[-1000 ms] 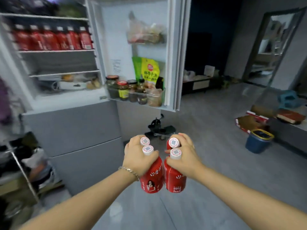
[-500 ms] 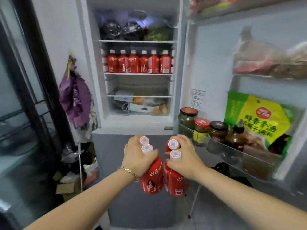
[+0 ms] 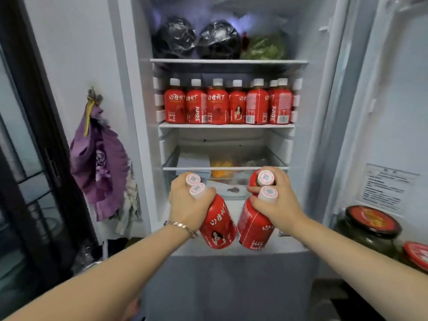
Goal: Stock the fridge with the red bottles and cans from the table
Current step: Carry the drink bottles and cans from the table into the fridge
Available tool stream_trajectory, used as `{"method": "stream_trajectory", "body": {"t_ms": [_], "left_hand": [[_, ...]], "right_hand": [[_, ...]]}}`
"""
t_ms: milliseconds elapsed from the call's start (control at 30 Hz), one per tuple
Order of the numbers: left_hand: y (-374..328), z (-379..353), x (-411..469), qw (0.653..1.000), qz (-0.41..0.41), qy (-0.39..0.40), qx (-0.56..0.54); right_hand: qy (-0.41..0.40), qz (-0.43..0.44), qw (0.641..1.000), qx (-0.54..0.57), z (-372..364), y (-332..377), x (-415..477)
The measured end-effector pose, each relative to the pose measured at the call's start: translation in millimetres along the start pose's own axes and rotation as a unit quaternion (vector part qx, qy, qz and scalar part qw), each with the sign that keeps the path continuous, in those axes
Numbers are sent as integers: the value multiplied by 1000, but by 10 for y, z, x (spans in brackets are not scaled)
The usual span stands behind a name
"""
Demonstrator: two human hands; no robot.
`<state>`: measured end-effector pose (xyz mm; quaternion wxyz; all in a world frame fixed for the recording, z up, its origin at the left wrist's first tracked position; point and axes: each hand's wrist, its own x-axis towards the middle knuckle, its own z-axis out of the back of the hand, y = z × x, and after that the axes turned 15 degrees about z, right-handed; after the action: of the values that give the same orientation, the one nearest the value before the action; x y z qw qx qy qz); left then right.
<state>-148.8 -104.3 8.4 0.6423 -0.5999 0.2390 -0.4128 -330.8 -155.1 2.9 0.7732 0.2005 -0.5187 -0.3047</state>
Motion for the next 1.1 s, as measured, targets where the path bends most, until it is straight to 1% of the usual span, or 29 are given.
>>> {"method": "stream_trajectory", "body": {"t_ms": [33,100,167,233,300,367,433,567,700,733,800,867,933,1000,1067,1100], "left_hand": [[-11,-15,135,1000,3,6,-9],[-15,-77,576,999,-4,3,-38],[-48,-151,899,996,-14,-33,-87],[-101,-255,1195,987,-11,-81,-142],[-128,-373,1521,972,10,-132,-194],[-126,-505,1798,963,34,-154,-220],[-90,-656,1974,965,39,-159,-206],[85,-914,2272,974,2,-174,-146],[183,-1094,2542,983,1,-162,-89],[180,-1132,2582,984,-2,-160,-73],[162,-1180,2610,988,-25,-150,-30],[237,-1229,2687,983,-59,-152,84],[318,-1260,2792,964,-88,-150,201],[335,-1241,2869,941,-71,-113,311],[397,-1236,2913,922,-61,-80,374],[426,-1230,2921,919,-47,-66,386]], "right_hand": [[-18,0,1000,2,-30,-41,118],[-79,-4,997,13,-145,-201,472],[-157,-29,986,38,-209,-343,743],[-259,-73,960,74,-278,-509,1009],[-355,-109,922,108,-345,-672,1289],[-403,-125,900,107,-432,-859,1497],[-416,-117,898,79,-530,-1005,1635],[-399,-106,910,43,-684,-1359,1924],[-368,-120,922,16,-793,-1629,2158],[-344,-122,931,6,-828,-1708,2201],[-269,-142,951,-49,-893,-1848,2250],[-195,-160,964,-90,-924,-1960,2292],[-131,-170,972,-96,-939,-2025,2338],[-68,-150,978,-127,-959,-2033,2350],[-13,-123,977,-174,-988,-2039,2344],[1,-113,975,-190,-996,-2039,2342]]}}
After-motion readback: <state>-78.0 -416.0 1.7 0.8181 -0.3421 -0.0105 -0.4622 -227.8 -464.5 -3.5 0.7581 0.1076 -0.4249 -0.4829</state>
